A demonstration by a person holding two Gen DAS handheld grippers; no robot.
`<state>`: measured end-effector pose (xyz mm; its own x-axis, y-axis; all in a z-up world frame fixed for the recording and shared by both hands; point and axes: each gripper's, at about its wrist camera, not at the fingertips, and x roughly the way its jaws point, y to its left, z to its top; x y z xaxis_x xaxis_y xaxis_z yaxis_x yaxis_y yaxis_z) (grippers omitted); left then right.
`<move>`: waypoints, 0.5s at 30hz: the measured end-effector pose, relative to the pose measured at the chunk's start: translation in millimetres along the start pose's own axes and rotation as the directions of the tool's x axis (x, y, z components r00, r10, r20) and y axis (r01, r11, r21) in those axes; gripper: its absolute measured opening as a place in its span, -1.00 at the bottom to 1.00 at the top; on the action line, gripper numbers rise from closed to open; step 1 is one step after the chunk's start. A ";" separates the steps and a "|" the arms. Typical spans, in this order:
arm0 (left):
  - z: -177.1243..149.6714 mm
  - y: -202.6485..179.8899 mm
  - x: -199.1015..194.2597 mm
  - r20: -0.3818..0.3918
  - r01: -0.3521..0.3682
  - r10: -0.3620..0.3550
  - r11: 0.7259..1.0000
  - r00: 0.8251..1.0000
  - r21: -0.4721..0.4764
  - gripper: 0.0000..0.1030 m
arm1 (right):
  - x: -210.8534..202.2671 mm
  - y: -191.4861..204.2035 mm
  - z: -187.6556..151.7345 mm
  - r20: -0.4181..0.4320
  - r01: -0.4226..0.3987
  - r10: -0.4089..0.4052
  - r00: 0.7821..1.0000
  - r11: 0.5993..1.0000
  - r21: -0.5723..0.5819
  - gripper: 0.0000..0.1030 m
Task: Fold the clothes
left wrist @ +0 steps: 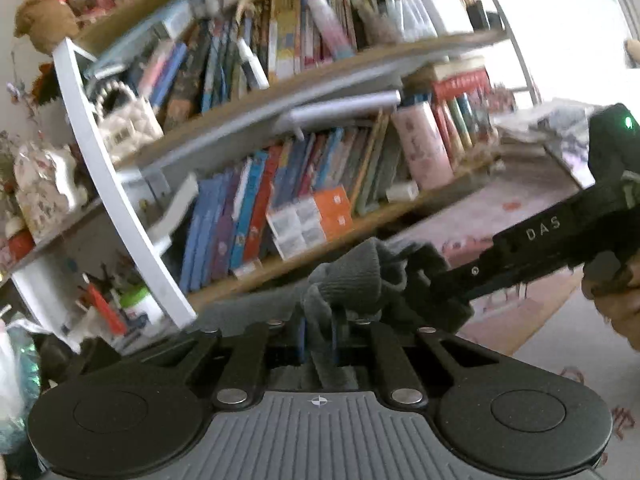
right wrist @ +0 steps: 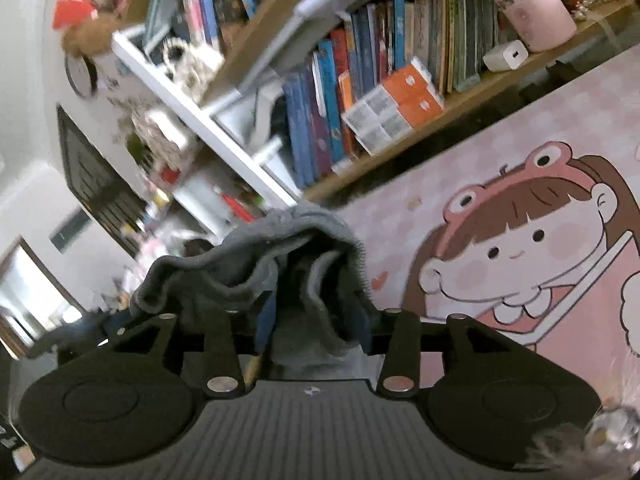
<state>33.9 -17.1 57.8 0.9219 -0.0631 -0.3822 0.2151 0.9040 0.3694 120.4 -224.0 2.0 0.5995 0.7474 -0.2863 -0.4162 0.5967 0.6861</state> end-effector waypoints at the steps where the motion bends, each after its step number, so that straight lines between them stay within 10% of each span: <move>1: -2.7 -2.2 2.3 -0.009 0.006 -0.006 1.000 1.000 -0.001 -0.67 | 2.2 0.7 -1.4 -0.014 0.001 -0.002 1.000 1.000 -0.008 -0.22; 12: -24.1 -15.3 24.9 -0.068 0.027 -0.027 1.000 0.997 0.007 -0.43 | 7.6 -1.4 -4.7 -0.050 0.006 -0.006 0.999 1.000 0.000 -0.14; 15: -27.4 -18.2 26.6 -0.071 0.043 -0.042 0.999 0.997 0.012 -0.75 | 7.7 -2.0 -3.9 -0.051 0.003 -0.003 0.999 1.000 0.005 -0.12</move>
<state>45.6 -23.6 17.7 0.8870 -0.0707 -0.4562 0.2579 0.8956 0.3626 123.2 -218.3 -4.2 0.5651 0.7594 -0.3223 -0.4107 0.5978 0.6885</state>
